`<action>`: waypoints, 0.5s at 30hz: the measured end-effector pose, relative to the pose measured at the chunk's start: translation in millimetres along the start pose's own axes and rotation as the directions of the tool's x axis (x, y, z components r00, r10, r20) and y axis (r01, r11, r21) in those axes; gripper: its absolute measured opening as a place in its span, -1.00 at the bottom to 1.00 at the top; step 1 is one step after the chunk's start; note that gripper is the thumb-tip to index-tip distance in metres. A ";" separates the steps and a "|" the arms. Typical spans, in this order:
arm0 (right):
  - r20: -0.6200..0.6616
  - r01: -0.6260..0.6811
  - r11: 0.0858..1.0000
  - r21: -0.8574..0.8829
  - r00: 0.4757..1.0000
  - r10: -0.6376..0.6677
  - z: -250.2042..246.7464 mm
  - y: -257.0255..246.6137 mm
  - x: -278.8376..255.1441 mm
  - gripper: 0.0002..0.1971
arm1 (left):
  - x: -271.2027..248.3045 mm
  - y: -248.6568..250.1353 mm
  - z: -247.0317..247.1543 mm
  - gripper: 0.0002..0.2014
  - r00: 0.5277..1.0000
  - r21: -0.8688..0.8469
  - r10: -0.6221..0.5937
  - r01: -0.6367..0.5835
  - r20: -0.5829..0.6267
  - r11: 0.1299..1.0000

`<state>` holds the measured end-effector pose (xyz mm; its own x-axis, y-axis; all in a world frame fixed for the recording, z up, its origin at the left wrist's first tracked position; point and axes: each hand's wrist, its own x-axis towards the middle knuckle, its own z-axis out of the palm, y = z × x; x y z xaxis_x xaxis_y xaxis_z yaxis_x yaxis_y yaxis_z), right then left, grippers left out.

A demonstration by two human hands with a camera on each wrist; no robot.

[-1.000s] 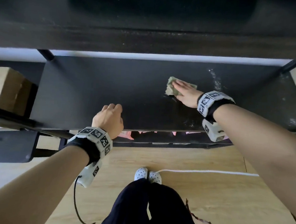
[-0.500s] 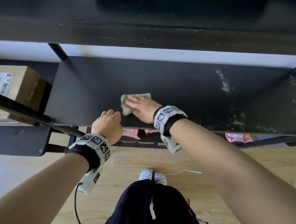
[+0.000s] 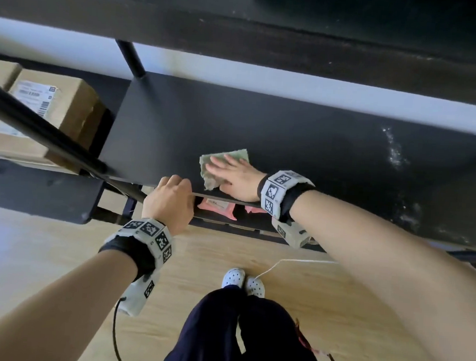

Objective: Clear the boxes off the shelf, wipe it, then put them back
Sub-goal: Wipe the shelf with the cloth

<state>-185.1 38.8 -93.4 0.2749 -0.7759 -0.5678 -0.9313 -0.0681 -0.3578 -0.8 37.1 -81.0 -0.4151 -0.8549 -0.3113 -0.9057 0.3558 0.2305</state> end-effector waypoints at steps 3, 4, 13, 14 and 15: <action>0.013 0.031 0.999 0.026 0.999 -0.032 17.4 14.7 -36.8 -0.40 | 2.8 -2.5 -6.5 -0.78 1.000 -0.009 -0.016 0.015 -0.007 1.000; -0.027 -0.023 0.997 0.075 0.999 0.025 18.3 31.1 -49.4 -0.40 | 4.0 -2.3 -8.1 -0.78 1.000 -0.012 -0.016 0.016 -0.007 1.000; -0.086 -0.214 0.972 0.096 0.971 0.222 37.6 34.8 -76.3 -0.41 | 14.5 20.9 -2.7 -0.76 0.999 0.001 0.036 -0.036 0.017 0.999; -0.087 -0.148 0.986 0.075 0.984 0.155 41.1 18.1 -66.2 -0.42 | 15.3 25.2 -1.3 -0.76 0.999 0.005 0.042 -0.042 0.019 0.999; -0.087 -0.110 0.992 0.068 0.990 0.115 42.1 8.5 -55.9 -0.43 | 16.0 29.4 0.2 -0.76 0.999 0.010 0.050 -0.050 0.020 0.999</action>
<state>-198.3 108.1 -95.9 0.1437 -0.8300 -0.5389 -0.9374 0.0603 -0.3429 -34.0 33.9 -79.4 -0.4613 -0.8283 -0.3181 -0.8846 0.4020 0.2363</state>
